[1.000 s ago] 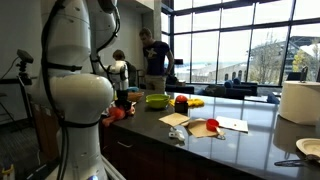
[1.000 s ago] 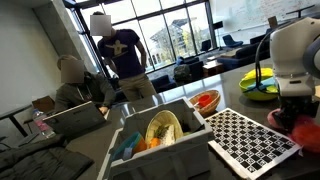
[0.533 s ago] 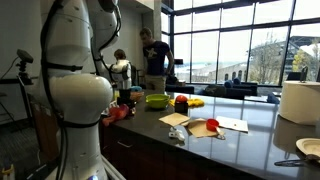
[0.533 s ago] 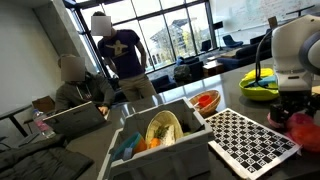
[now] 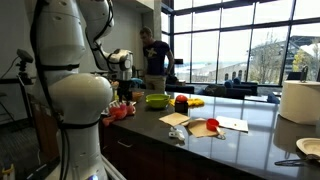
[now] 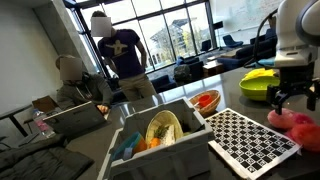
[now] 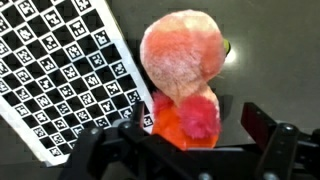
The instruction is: Move the pink doll to the left
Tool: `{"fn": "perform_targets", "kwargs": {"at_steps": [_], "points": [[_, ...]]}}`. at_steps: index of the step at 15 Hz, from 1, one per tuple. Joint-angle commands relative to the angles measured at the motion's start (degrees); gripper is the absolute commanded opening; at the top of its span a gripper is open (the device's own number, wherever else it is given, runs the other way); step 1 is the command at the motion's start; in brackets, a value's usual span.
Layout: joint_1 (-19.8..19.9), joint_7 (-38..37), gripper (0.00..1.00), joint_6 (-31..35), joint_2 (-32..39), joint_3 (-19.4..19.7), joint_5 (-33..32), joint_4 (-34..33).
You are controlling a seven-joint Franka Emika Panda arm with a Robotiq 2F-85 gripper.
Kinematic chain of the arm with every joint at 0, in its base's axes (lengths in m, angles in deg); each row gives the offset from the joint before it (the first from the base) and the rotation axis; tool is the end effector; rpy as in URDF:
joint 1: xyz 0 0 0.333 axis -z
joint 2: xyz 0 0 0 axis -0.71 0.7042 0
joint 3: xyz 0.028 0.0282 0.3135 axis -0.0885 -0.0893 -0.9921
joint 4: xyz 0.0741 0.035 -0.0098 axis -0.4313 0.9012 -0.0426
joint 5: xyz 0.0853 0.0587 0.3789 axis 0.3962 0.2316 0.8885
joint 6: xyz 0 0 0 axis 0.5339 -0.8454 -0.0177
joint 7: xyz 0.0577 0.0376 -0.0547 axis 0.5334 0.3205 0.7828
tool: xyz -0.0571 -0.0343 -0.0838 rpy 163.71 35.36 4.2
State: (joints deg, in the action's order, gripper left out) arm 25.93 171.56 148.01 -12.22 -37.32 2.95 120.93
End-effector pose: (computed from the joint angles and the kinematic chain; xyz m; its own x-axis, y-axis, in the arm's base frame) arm 0.3744 0.2814 0.3259 -0.9978 0.0417 0.0524 0.0460 0.9954 0.0842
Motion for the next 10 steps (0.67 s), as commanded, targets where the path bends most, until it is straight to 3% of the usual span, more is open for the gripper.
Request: {"fn": "perform_targets", "kwargs": {"at_steps": [1,10], "points": [[0.8,-5.2,1.0,-0.7,-10.9,2.6,2.6,5.3],[6.1,-17.6,1.0,-0.2,-23.6,15.2,0.8,15.4]]}}
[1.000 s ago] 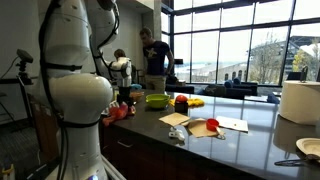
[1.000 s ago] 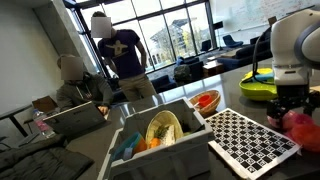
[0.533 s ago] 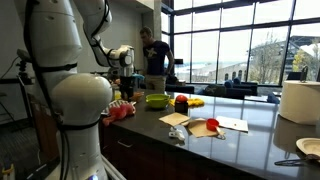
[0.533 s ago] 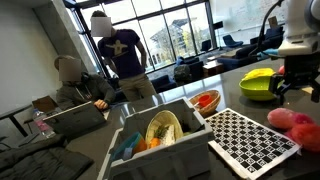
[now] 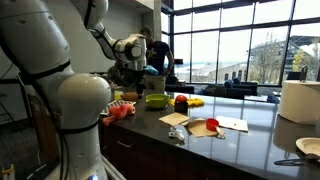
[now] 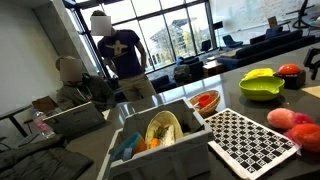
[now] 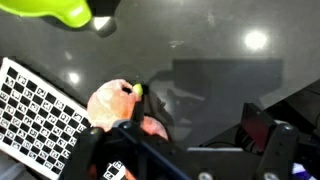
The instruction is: Move the pink doll to the left
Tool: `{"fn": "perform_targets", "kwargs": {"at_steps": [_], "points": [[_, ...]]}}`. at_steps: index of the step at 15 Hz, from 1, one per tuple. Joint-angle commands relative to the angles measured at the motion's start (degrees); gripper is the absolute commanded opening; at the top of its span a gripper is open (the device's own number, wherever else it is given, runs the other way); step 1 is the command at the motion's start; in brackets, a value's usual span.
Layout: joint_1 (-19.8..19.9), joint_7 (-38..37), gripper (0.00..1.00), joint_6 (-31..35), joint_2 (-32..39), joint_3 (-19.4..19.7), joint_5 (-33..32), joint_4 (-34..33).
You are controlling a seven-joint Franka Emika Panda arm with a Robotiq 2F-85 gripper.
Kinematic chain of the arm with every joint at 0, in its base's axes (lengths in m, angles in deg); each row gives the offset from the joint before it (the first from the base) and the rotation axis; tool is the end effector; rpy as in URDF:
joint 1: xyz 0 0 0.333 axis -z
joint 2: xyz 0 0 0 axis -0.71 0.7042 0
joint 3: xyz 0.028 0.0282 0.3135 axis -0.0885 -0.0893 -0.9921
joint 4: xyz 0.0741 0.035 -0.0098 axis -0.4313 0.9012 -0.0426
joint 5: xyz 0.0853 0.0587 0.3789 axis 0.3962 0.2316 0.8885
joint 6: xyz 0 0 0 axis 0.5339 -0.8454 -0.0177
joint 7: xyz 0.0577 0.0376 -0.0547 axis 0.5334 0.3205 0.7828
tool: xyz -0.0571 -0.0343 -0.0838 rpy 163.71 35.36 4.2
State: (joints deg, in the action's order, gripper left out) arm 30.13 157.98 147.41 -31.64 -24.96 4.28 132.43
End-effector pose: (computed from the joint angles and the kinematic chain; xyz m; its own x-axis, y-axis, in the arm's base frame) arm 0.3736 0.1388 0.3861 -0.8360 0.5487 -0.0022 0.5396 0.8229 0.1778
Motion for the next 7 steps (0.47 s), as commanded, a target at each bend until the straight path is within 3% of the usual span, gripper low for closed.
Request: {"fn": "perform_targets", "kwargs": {"at_steps": [1,7], "points": [[2.6,-5.3,1.0,-0.1,-4.7,4.2,-0.3,4.7],[1.1,-4.5,1.0,-0.1,-2.2,5.6,-0.9,3.5]]}}
